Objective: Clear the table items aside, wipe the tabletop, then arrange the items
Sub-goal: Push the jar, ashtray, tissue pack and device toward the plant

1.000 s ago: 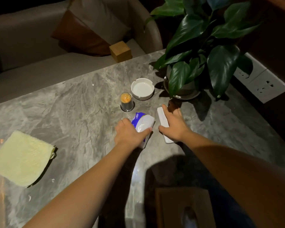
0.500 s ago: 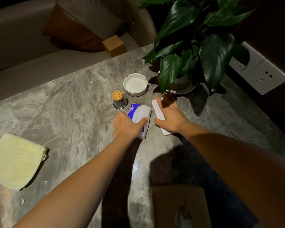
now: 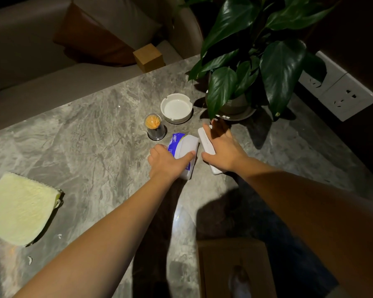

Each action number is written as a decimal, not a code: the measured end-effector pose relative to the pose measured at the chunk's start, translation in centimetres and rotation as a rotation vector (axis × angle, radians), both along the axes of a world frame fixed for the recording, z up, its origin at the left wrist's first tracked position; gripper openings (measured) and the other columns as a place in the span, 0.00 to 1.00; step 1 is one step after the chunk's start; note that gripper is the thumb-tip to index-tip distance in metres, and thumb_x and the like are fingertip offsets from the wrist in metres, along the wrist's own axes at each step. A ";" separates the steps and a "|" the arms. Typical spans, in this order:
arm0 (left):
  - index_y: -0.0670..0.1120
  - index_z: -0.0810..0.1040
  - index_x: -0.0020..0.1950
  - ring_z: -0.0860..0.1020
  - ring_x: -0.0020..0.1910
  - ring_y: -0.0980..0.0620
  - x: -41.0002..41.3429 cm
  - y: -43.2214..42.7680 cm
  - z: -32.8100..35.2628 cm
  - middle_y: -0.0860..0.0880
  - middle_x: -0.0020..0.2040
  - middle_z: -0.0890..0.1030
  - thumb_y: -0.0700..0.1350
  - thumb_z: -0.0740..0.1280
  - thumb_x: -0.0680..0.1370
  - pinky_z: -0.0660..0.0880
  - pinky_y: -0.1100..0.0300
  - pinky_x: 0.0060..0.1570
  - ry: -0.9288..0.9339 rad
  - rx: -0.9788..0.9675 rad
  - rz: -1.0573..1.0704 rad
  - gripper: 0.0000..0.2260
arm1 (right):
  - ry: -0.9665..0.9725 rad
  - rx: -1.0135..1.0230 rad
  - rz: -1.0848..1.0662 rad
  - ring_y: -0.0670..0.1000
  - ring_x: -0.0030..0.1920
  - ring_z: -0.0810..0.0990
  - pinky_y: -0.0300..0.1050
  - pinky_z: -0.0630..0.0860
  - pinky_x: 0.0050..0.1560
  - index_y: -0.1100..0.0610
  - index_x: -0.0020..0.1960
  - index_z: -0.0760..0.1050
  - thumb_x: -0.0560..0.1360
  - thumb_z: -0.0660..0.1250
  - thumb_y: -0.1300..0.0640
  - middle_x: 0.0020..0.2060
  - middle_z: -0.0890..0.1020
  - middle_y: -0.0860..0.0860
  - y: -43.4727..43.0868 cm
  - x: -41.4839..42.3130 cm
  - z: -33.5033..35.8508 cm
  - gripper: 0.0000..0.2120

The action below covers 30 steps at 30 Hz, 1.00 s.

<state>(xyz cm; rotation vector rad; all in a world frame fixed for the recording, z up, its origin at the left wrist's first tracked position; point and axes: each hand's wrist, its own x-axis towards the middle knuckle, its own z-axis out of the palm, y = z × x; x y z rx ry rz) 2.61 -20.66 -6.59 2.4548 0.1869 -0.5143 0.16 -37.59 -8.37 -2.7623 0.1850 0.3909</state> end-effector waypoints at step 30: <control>0.48 0.49 0.77 0.50 0.77 0.46 -9.0 14.8 5.9 0.47 0.78 0.53 0.57 0.62 0.76 0.50 0.45 0.74 -0.328 0.120 -0.318 0.35 | -0.256 0.101 0.298 0.53 0.77 0.49 0.53 0.54 0.75 0.51 0.77 0.53 0.78 0.60 0.46 0.78 0.53 0.51 10.0 -8.3 7.8 0.31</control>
